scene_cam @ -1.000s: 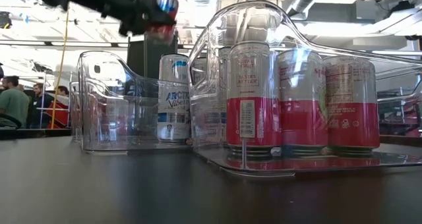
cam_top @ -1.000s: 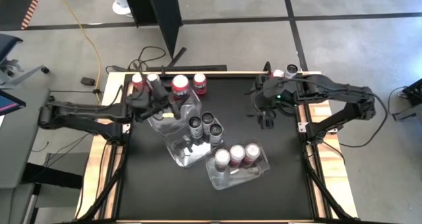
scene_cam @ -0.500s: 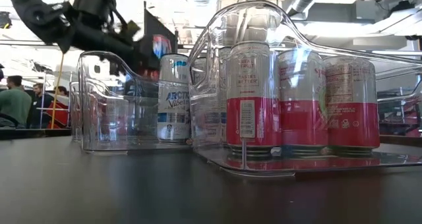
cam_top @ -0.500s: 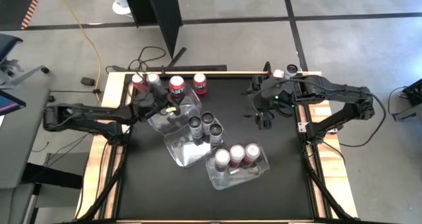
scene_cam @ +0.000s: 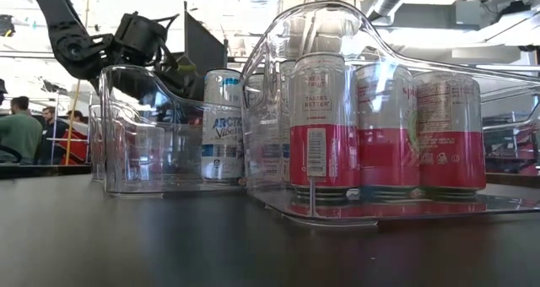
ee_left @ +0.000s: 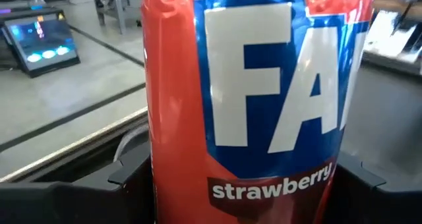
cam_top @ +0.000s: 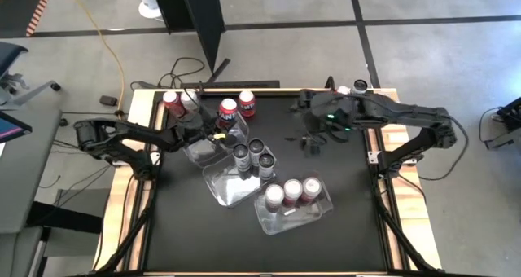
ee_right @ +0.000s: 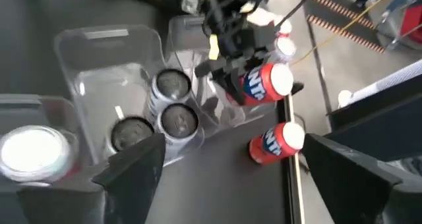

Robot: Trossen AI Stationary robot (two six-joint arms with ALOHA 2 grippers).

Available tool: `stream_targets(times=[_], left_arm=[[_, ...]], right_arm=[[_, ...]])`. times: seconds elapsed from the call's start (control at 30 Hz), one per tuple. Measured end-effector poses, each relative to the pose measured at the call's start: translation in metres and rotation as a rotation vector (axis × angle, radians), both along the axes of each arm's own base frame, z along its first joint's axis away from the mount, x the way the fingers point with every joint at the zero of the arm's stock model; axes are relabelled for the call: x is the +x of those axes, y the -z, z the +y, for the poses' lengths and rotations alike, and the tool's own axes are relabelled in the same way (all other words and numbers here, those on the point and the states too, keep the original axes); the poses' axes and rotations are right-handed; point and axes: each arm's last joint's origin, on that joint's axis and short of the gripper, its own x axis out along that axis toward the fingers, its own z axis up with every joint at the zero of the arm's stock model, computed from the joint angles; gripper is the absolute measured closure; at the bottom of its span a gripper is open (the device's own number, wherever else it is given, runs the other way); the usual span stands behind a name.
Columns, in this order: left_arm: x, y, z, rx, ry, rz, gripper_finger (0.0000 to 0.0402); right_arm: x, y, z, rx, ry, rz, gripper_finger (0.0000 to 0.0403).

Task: Sort soda cans
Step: Put the bottom right orange soda can in the top left transparent bin

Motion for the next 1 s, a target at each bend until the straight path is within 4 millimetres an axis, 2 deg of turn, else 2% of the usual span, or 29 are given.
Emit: stream_targets(times=[0.1, 0.2, 0.43, 0.57, 0.63, 0.8, 1.0], left_arm=[[0.002, 0.003, 0.001, 0.012, 0.022, 0.0, 0.0115], [0.003, 0.002, 0.002, 0.043, 0.033, 0.008, 0.0115], [0.0, 0.002, 0.008, 0.053, 0.121, 0.02, 0.0115], [-0.002, 0.002, 0.012, 0.06, 0.129, 0.023, 0.0115], [-0.003, 0.002, 0.014, 0.058, 0.143, 0.021, 0.0115], [-0.004, 0.003, 0.015, 0.053, 0.146, 0.035, 0.0115], [-0.004, 0.005, 0.015, 0.042, 0.142, 0.038, 0.0115]], right_arm=[[0.024, 0.015, -0.012, 0.004, -0.001, 0.027, 0.0052], [0.049, 0.034, -0.027, 0.033, 0.006, 0.043, 0.0102], [0.1, 0.069, -0.064, 0.074, 0.016, -0.042, 0.0257], [0.123, 0.079, -0.084, 0.044, 0.035, -0.139, 0.0355], [0.134, 0.082, -0.093, 0.041, 0.05, -0.153, 0.0389], [0.165, 0.088, -0.115, 0.092, 0.11, -0.163, 0.0396], [0.19, 0.105, -0.125, 0.155, 0.149, -0.044, 0.0401]])
